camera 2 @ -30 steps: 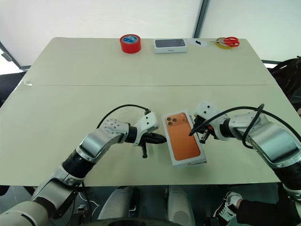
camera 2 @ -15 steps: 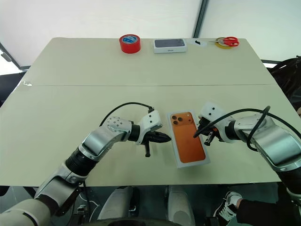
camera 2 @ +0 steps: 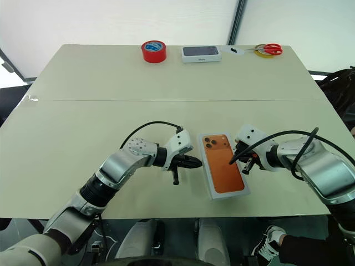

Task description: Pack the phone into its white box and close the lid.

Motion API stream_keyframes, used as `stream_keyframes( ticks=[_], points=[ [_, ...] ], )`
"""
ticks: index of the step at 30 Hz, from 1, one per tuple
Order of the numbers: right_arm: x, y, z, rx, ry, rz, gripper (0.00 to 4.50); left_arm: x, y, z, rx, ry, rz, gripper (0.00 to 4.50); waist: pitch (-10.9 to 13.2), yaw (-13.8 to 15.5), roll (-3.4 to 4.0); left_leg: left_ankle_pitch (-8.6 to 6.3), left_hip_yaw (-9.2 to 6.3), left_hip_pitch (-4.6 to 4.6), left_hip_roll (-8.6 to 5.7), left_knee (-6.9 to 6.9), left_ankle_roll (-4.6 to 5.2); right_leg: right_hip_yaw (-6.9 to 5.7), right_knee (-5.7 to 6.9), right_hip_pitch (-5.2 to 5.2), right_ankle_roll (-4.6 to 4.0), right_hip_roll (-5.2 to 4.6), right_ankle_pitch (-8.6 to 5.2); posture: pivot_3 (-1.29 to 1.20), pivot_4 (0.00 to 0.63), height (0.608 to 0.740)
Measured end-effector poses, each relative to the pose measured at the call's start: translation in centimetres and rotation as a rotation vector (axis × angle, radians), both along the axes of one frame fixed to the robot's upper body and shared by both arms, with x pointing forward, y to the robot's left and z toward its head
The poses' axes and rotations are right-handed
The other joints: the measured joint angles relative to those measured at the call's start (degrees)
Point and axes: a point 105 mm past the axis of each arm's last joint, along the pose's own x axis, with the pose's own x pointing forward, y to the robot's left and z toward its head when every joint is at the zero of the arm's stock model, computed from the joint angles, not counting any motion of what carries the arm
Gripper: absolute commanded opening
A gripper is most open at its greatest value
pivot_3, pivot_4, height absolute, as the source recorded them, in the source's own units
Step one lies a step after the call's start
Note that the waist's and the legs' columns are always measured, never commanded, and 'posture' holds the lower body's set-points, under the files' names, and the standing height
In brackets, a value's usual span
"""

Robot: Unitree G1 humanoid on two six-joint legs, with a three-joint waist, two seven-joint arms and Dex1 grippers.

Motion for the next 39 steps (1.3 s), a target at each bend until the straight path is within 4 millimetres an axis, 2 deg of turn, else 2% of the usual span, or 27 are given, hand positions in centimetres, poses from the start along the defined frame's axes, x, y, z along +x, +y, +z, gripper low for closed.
stream_keyframes(
  ticks=[11, 26, 39],
  points=[
    [0.2, 0.1, 0.0, 0.001, -0.012, -0.004, 0.03, 0.5, 0.3, 0.2, -0.011, 0.000, 0.034, 0.00, 0.00, -0.03, 0.00, 0.00, 0.00, 0.01, 0.00, 0.00, 0.00, 0.00, 0.02, 0.00, 0.04, 0.00, 0.03, 0.00, 0.150, 0.732],
    [0.2, 0.1, 0.5, 0.008, -0.016, -0.006, 0.03, 1.1, 2.0, 1.3, -0.033, -0.005, 0.077, 0.00, 0.00, -0.05, 0.00, 0.00, 0.00, 0.02, 0.01, 0.00, 0.00, 0.00, 0.03, 0.00, 0.05, 0.01, 0.03, 0.00, 0.150, 0.732],
    [0.3, -0.1, 0.7, 0.001, -0.024, -0.010, 0.03, 1.0, 0.8, 1.3, -0.062, 0.007, 0.076, 0.00, 0.00, -0.02, 0.00, 0.00, 0.00, 0.02, 0.00, 0.02, 0.00, 0.00, 0.03, 0.02, 0.09, 0.01, 0.06, 0.00, 0.150, 0.732]
  ],
)
